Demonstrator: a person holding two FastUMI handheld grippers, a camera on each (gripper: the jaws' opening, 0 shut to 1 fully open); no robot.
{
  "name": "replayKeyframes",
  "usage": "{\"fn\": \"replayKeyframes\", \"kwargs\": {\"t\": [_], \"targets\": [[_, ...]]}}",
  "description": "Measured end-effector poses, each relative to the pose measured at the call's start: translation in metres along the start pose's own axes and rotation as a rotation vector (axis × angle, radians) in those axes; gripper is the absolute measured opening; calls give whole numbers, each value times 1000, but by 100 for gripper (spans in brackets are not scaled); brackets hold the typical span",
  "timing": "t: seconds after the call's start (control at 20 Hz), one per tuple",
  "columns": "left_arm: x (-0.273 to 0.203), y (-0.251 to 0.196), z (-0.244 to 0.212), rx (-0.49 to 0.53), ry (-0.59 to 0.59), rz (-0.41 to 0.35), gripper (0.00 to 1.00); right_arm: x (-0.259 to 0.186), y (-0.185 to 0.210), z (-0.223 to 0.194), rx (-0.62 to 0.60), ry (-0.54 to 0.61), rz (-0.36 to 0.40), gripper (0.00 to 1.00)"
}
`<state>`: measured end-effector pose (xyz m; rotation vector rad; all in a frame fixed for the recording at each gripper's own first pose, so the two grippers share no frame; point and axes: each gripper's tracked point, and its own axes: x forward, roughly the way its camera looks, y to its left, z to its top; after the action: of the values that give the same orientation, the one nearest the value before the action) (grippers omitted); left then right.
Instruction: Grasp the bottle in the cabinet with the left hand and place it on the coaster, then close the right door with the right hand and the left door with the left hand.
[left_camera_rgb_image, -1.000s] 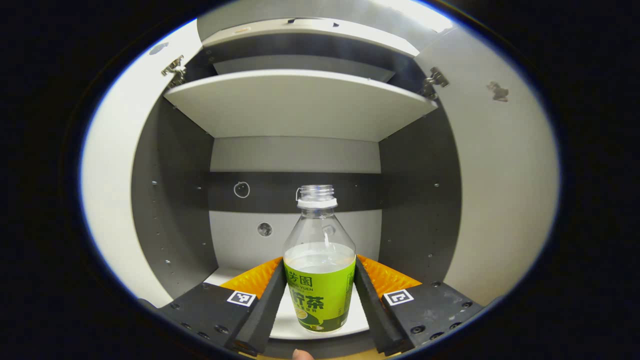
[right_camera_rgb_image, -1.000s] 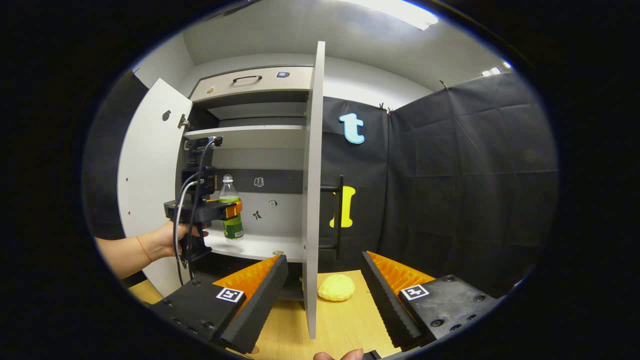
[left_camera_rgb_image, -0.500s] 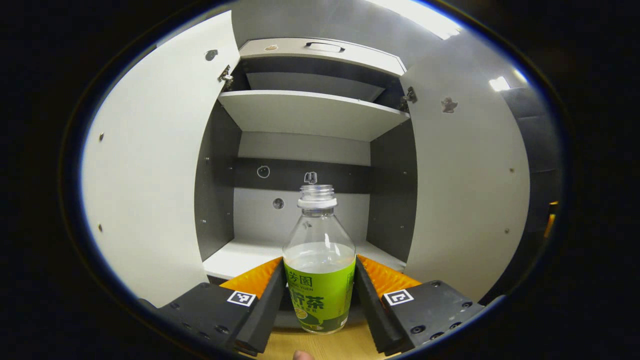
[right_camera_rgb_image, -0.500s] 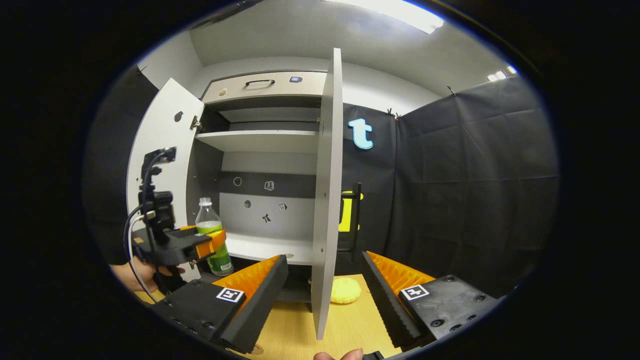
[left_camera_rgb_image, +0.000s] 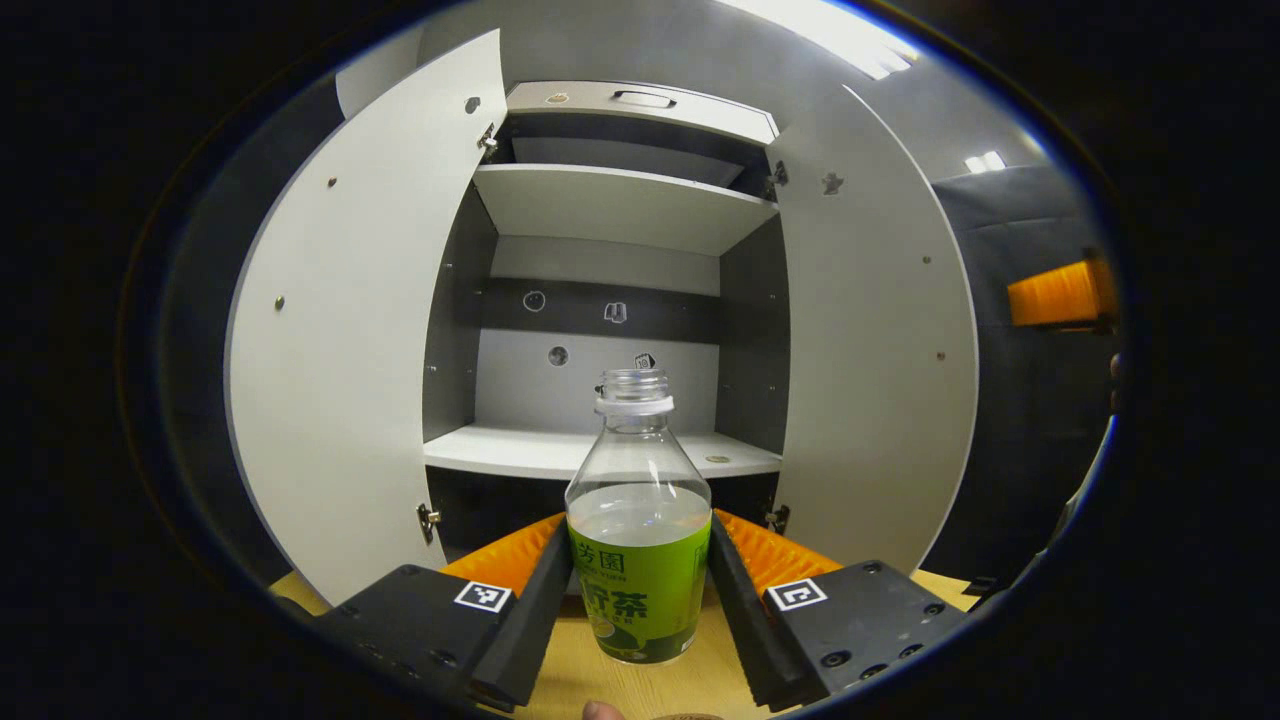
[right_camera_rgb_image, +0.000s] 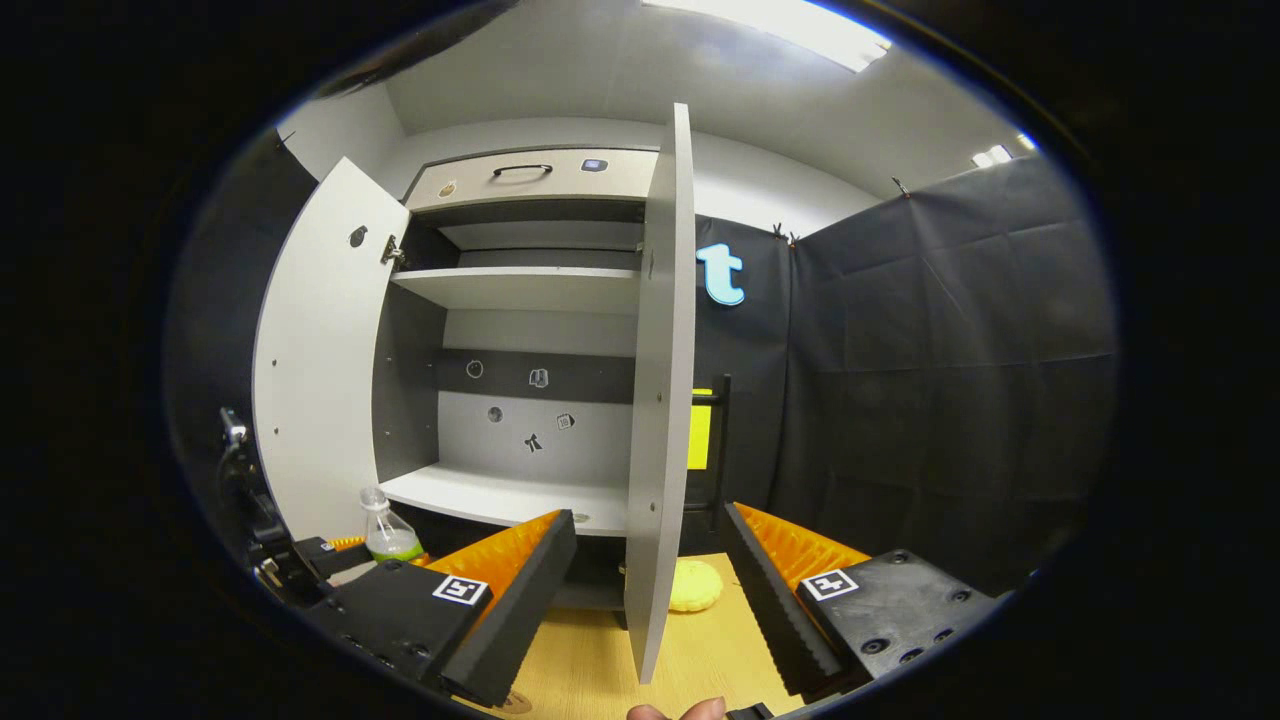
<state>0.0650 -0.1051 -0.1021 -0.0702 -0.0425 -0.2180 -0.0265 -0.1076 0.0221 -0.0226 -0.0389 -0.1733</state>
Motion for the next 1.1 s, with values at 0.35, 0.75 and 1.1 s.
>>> {"fn": "replayKeyframes", "kwargs": {"t": [0.35,0.75,1.1], "targets": [[-22,-44,-79,38,51,-51,78,12,18,1,5,-9,28,98],[-38,-58,-140,25,79,-99,78,15,17,-13,2,36,-16,98],[-41,-53,-176,33,96,-93,78,10,19,-19,-3,44,-15,98]]}}
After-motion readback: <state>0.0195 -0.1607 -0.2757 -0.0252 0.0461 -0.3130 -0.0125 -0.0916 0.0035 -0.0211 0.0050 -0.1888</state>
